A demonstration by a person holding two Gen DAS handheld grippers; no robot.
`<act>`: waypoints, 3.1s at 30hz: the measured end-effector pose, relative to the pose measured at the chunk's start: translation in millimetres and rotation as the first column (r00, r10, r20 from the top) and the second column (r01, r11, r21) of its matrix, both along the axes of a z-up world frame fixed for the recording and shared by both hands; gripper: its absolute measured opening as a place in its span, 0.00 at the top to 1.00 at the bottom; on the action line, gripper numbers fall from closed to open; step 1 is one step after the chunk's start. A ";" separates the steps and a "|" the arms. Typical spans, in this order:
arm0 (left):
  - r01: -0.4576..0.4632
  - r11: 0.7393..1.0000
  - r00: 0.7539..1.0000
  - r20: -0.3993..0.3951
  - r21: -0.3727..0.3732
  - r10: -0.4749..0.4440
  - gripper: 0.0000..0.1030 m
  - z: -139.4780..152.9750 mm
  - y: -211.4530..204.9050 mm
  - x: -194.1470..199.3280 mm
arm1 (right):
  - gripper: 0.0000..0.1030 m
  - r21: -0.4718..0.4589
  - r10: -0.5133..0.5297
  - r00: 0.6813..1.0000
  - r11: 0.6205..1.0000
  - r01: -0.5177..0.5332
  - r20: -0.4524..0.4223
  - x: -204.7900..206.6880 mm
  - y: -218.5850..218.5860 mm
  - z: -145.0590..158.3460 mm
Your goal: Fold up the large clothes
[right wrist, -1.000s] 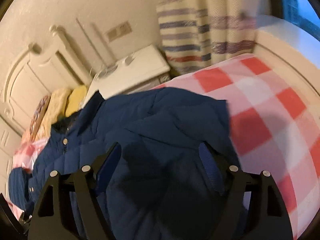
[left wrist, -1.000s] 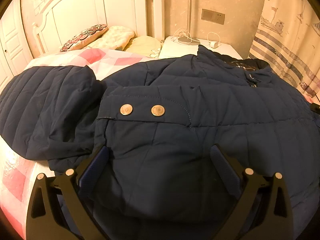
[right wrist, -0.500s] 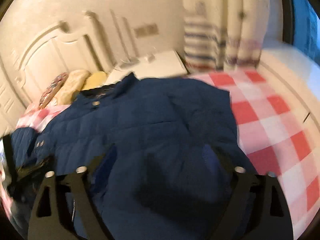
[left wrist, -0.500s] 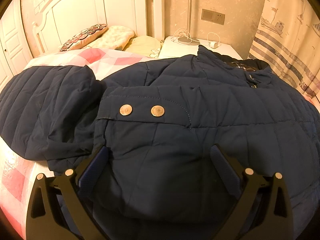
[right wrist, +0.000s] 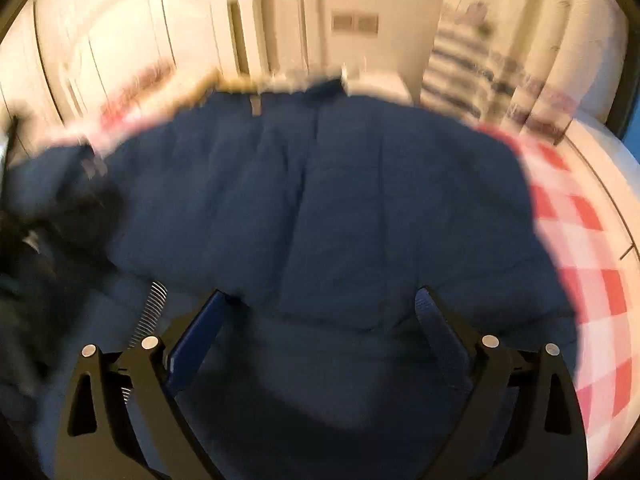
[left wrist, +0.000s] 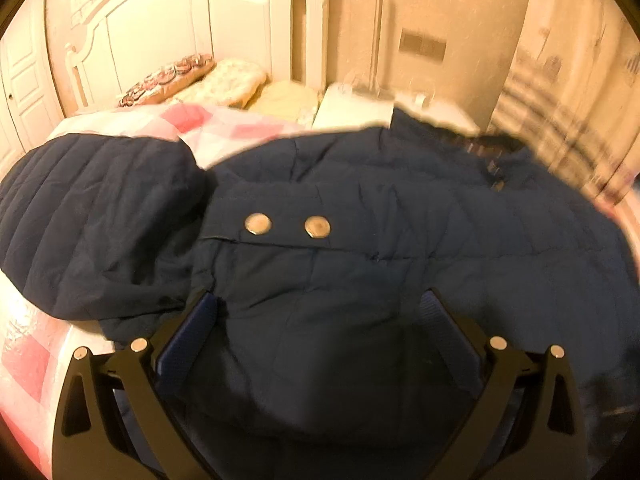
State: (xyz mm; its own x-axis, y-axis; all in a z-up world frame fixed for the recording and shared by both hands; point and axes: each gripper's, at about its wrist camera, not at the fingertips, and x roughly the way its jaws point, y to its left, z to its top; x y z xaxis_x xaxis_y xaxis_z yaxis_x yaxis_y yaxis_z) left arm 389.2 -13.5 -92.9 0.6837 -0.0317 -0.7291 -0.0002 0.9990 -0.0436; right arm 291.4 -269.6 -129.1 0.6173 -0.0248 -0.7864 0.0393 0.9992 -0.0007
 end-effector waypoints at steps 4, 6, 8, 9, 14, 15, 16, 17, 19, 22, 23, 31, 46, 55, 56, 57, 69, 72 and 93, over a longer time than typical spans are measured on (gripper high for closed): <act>-0.125 0.977 0.983 0.110 -0.174 0.145 0.02 33.9 63.9 -38.7 | 0.10 0.010 -0.016 1.000 1.000 0.016 0.018 -1.3 -3.5 3.6; -0.230 0.935 0.953 0.129 -0.269 0.272 0.02 45.0 120.2 -61.4 | 0.11 0.026 -0.021 0.999 0.999 0.020 0.033 -2.7 -5.7 5.1; -0.334 0.874 0.910 0.120 -0.353 0.397 0.02 47.5 183.9 -73.9 | 0.11 0.025 -0.022 0.999 0.999 0.021 0.038 -5.9 -2.6 6.0; -0.379 0.843 0.888 0.106 -0.381 0.447 0.02 47.1 212.8 -76.0 | 0.11 0.021 -0.022 0.999 1.000 0.021 0.040 -7.6 -0.9 6.6; -0.555 0.697 0.788 -0.018 -0.454 0.616 0.03 29.7 343.7 -71.4 | 0.11 0.031 -0.024 0.998 0.999 0.022 0.054 -9.8 -2.2 7.8; -0.543 0.685 0.794 -0.031 -0.485 0.608 0.03 25.8 362.8 -65.4 | 0.11 0.035 -0.024 0.998 0.999 0.022 0.058 -10.4 -2.5 8.1; -0.536 0.683 0.797 -0.033 -0.496 0.603 0.03 24.6 371.1 -61.4 | 0.11 0.041 -0.024 0.998 0.999 0.021 0.060 -10.7 -3.2 8.5; -0.529 0.683 0.803 -0.037 -0.503 0.595 0.03 23.6 383.0 -52.9 | 0.11 0.044 -0.023 0.998 0.999 0.020 0.061 -10.9 -3.7 8.5; -0.529 0.687 0.808 -0.047 -0.497 0.588 0.03 23.2 395.8 -37.8 | 0.11 0.054 -0.023 0.998 0.998 0.019 0.063 -11.1 -5.0 8.6; -0.507 0.690 0.822 -0.049 -0.517 0.567 0.71 23.0 408.1 -18.4 | 0.11 0.074 -0.023 0.997 0.997 0.018 0.073 -12.4 -6.8 9.5; -0.495 0.677 0.836 -0.085 -0.545 0.542 0.89 19.8 408.8 -10.3 | 0.11 0.080 -0.024 0.997 0.997 0.018 0.076 -12.9 -6.9 9.7; -0.171 0.879 0.903 0.286 -0.445 0.321 0.95 108.7 259.4 -30.0 | 0.11 0.267 -0.187 0.953 0.956 0.121 0.237 -37.7 -44.9 26.4; 0.470 0.863 0.874 0.042 0.186 -0.485 0.76 -9.0 -159.1 -51.0 | 0.10 0.658 -0.528 0.805 0.712 0.246 0.271 -81.6 -132.7 20.9; 0.571 0.760 0.769 0.121 0.310 -0.627 0.22 12.6 -145.5 -106.7 | 0.10 0.653 -0.513 0.817 0.718 0.242 0.262 -80.8 -131.4 19.6; 0.573 0.771 0.762 0.166 0.277 -0.626 0.20 26.3 -129.6 -114.5 | 0.10 0.654 -0.514 0.817 0.717 0.242 0.261 -80.5 -131.6 19.2; 0.565 0.791 0.761 0.222 0.233 -0.609 0.18 40.4 -110.5 -121.7 | 0.10 0.653 -0.513 0.818 0.717 0.242 0.260 -80.1 -131.4 19.1; -0.239 0.940 0.965 0.048 -0.245 0.257 0.24 23.4 132.9 -64.2 | 0.10 0.595 -0.474 0.838 0.767 0.242 0.270 -72.7 -118.4 22.3; -0.217 0.956 0.975 0.010 -0.197 0.224 0.24 11.3 132.6 -62.8 | 0.10 0.573 -0.459 0.847 0.783 0.242 0.269 -69.7 -114.1 22.8; -0.214 0.970 0.936 0.258 -0.119 0.238 0.12 19.8 114.0 -83.1 | 0.10 -0.243 0.199 0.942 0.961 -0.133 0.270 -36.8 65.4 37.2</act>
